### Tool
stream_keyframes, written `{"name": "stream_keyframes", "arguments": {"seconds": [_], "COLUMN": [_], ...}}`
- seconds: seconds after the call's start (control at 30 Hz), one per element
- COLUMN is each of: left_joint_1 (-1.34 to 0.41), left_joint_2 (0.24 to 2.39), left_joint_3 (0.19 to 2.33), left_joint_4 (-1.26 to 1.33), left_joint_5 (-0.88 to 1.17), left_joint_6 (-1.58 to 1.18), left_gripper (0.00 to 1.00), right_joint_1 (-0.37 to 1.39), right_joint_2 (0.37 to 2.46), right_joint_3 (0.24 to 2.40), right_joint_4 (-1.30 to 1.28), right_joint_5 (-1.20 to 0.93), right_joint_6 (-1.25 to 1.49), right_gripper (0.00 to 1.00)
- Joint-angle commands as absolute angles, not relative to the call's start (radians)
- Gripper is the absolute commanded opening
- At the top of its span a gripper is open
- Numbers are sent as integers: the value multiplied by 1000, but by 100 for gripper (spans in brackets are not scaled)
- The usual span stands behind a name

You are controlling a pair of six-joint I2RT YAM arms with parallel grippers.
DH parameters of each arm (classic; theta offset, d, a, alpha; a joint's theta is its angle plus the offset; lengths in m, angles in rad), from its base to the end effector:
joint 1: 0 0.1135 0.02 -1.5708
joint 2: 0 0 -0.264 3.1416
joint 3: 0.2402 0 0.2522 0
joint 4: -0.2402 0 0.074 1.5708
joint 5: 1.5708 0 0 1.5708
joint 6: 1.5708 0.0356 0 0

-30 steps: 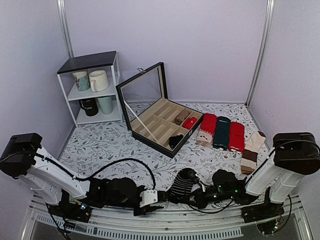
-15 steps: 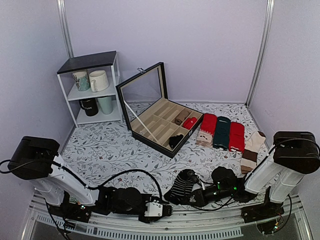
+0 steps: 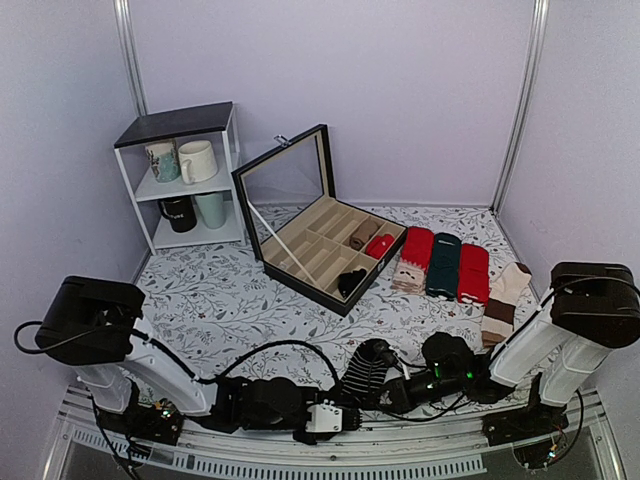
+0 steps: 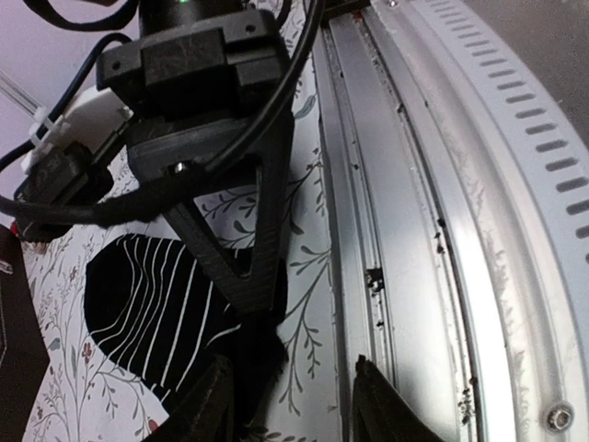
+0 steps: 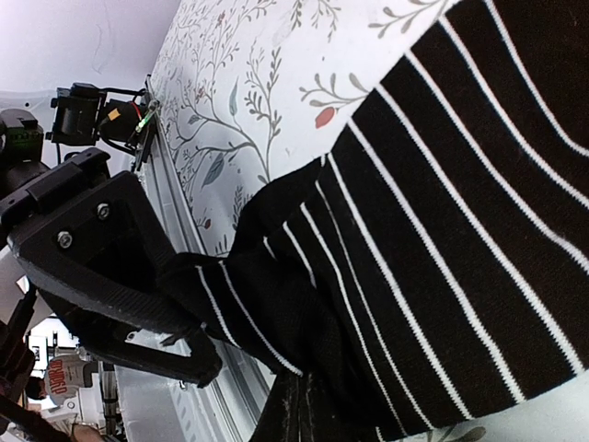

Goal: Roll the socks
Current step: Roll the sock at the corner of the board.

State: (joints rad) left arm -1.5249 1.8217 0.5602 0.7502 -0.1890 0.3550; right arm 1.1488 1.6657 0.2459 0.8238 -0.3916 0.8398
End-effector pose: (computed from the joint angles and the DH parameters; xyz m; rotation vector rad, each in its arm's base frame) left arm 0.0210 -0.3117 0.1008 1.6352 1.3394 -0.5156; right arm 0.0817 0.2151 0.0832 -0.6580 2.4809 1.4103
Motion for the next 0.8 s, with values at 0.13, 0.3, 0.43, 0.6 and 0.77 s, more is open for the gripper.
{"name": "stream_keyframes", "arguments": {"seconds": [0.13, 0.3, 0.43, 0.6, 0.77], "left_joint_1": [-1512, -1496, -1493, -1487, -1481], "left_joint_2": [1837, 1846, 1862, 1880, 1896], "left_joint_3": [575, 594, 608, 629, 650], "left_joint_4": [774, 737, 705, 661, 594], "left_joint_5": [-264, -229, -215, -231, -240], "left_joint_6": [337, 321, 304, 273, 231], "left_gripper": [45, 45, 45, 44, 42], "right_joint_1": [1151, 1151, 1152, 1150, 1151], "right_joint_2": [1713, 1718, 1715, 1712, 1707], "right_joint_3": [220, 224, 224, 224, 224], "right_joint_4": [555, 555, 553, 554, 551], "right_joint_5": [-401, -405, -406, -409, -410], "right_joint_6": [838, 836, 836, 835, 832], "right_gripper": [2, 2, 2, 2, 2]}}
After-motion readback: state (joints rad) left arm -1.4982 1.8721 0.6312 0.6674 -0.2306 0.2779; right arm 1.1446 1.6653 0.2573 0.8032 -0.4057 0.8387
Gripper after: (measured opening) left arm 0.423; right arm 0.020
